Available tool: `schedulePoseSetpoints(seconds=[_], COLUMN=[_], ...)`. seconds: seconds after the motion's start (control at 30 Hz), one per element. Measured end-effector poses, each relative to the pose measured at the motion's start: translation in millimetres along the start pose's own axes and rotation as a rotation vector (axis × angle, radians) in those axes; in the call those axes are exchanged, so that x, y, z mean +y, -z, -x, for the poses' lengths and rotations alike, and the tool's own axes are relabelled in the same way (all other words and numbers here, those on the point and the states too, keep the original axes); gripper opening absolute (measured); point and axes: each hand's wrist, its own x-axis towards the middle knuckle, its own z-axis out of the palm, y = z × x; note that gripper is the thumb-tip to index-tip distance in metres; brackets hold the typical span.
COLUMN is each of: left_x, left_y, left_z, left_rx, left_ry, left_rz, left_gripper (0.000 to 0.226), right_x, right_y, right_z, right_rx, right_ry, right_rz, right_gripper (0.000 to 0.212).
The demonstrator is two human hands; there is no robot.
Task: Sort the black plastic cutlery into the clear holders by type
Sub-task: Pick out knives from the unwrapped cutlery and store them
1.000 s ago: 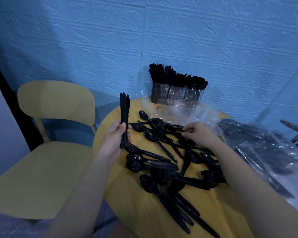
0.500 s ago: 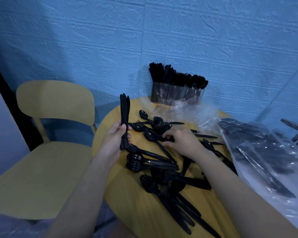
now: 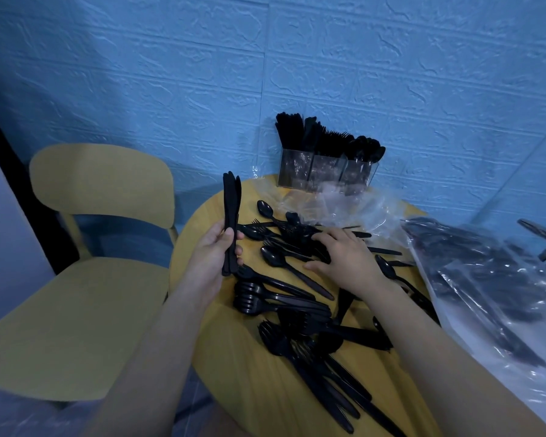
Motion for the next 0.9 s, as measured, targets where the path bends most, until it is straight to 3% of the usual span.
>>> schedulePoseSetpoints(seconds=[0.17, 0.47, 0.67, 0.73, 0.83, 0.9], left_x=[1, 6, 6, 5, 5, 5], left_y=[-1, 11, 15, 14, 10, 6], left_z=[-2, -7, -12, -13, -12, -12], left_rx=[-0.015, 0.002, 0.007, 0.012, 0.008, 0.008], left_ry=[-0.009, -0.059, -0.047, -0.041, -0.04, -0.039], left_rz=[-0.001, 0.011, 0.005, -0.005, -0.005, 0.005], left_gripper=[0.037, 0.035, 0.036, 0.036, 0.035, 0.035], right_x=[-1, -13, -4, -1, 4, 4], right_y=[-4, 1, 13, 16, 15, 12], right_z=[-9, -16, -8, -8, -12, -14], right_rx=[0.003, 0.023, -0.114, -0.042, 0.078, 0.043], right_ry=[0.034, 0.223, 0.212, 0.164, 0.07, 0.036], right_rz=[-0.045, 0.038, -0.108, -0.142, -0.042, -0.025], right_gripper=[0.04, 0.025, 0.013, 0.015, 0.033, 0.046])
